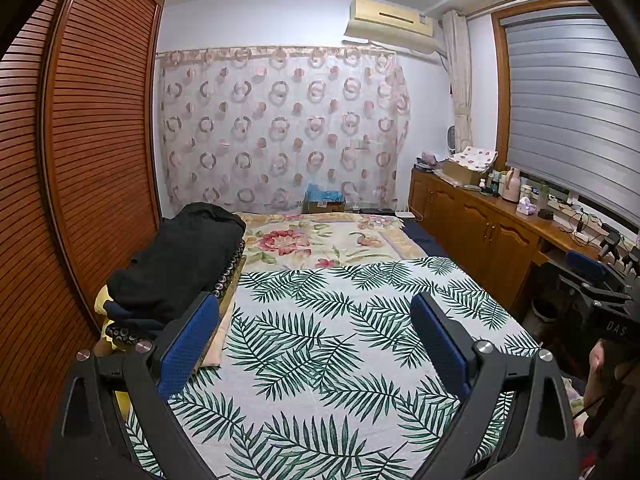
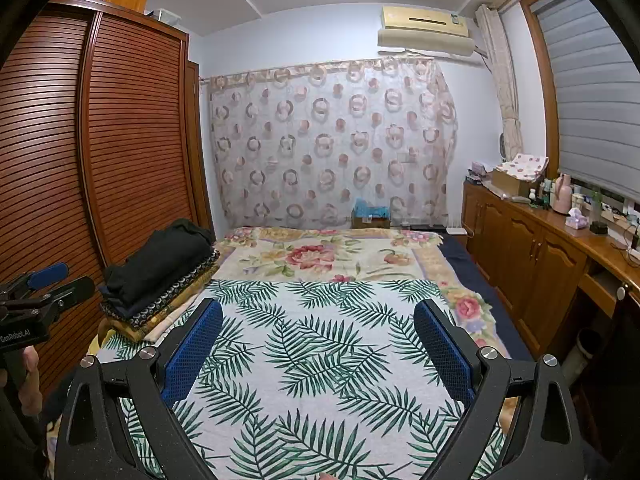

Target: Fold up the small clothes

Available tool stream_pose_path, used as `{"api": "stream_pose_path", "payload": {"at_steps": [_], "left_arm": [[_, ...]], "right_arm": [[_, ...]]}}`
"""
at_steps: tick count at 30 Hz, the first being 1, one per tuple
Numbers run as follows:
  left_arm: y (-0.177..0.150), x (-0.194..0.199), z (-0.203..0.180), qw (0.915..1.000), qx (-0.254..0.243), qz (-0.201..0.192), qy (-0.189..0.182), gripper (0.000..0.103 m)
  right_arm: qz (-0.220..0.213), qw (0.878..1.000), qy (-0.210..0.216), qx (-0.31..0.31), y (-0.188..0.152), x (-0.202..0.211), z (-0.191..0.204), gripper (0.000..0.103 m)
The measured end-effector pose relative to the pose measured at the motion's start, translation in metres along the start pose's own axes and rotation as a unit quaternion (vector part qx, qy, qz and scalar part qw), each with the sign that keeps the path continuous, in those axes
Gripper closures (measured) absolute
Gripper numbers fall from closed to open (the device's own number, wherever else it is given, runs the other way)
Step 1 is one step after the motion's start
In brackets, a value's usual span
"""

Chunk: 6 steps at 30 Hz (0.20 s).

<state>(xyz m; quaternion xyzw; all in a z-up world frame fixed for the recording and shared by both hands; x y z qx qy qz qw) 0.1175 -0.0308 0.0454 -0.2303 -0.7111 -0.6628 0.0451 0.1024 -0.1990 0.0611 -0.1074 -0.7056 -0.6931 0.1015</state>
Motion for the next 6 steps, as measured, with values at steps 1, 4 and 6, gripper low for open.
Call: {"api": "stream_pose_path", "payload": {"at_steps": [1, 4, 6], "left_arm": [[0.0, 0.0001, 0.0001, 1.0, 0.0, 0.0, 0.0, 0.006], [0.0002, 0.0, 0.0001, 1.0, 0.0, 0.0, 0.0, 0.006], [0.0001, -0.0001, 0.0, 1.0, 0.0, 0.0, -0.001, 0.006]], "right_arm": [[0.0, 1.0, 0.0, 0.0, 0.0005, -0.0003, -0.0006, 0.006], [0.0, 1.0, 0.0, 0.0, -0.0001, 0.0, -0.0004, 0.006], [0.0, 1.0, 0.0, 0.0, -0.0001, 0.0, -0.0004, 0.006]]}}
Point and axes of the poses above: each gripper's, at about its wrist camera, not at the fingertips, and x roughly against the way its jaws point, z to its left, y to its top, the point moved 10 cm from there along -x, roughly the way its jaws point, and after that the axes turned 13 degrees about -y, right-handed, at the moved point
